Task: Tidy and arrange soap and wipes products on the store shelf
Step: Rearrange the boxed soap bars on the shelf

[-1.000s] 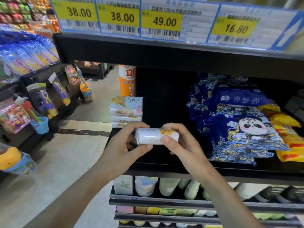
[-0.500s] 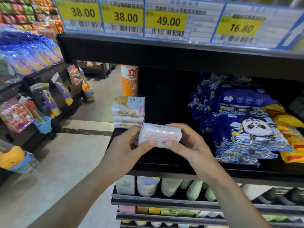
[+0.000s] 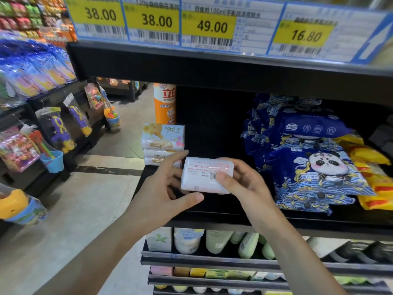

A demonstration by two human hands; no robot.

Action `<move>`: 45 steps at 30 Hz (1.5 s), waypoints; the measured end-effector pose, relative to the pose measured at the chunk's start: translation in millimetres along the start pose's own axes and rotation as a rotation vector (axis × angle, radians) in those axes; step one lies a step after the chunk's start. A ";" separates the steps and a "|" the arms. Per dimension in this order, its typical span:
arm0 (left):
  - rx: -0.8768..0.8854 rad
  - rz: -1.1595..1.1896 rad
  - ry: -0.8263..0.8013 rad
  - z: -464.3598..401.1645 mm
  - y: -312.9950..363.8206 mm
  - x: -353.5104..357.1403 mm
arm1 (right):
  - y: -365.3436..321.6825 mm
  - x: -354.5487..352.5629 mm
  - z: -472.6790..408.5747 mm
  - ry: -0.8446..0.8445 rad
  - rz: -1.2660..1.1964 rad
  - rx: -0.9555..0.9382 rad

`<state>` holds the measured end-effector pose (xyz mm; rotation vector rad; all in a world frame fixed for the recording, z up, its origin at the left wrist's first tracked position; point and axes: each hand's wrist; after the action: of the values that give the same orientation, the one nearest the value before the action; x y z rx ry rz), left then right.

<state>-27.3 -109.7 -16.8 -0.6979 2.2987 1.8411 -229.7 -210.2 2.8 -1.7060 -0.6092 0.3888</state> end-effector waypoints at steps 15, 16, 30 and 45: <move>0.096 -0.176 0.033 2.6 -6.4 1.1 | 2.8 6.7 0.2 0.020 0.145 0.050; 0.090 -0.157 0.029 3.4 -5.8 1.0 | 2.4 7.0 0.4 0.025 0.147 0.051; 0.007 0.013 -0.004 4.3 1.3 -0.4 | 1.0 1.1 6.3 -0.103 0.143 -0.032; -0.041 -0.005 0.053 5.4 7.2 1.4 | 2.2 -2.1 4.0 -0.092 0.167 -0.081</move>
<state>-32.5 -103.9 -12.2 -0.7662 2.2953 1.8945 -233.2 -208.6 -0.4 -1.8304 -0.5565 0.5708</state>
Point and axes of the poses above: each hand's wrist, its own z-axis away from the middle knuckle, its own x-axis out of the palm, y = z × x, and after that the axes turned 2 degrees about -x, right-handed
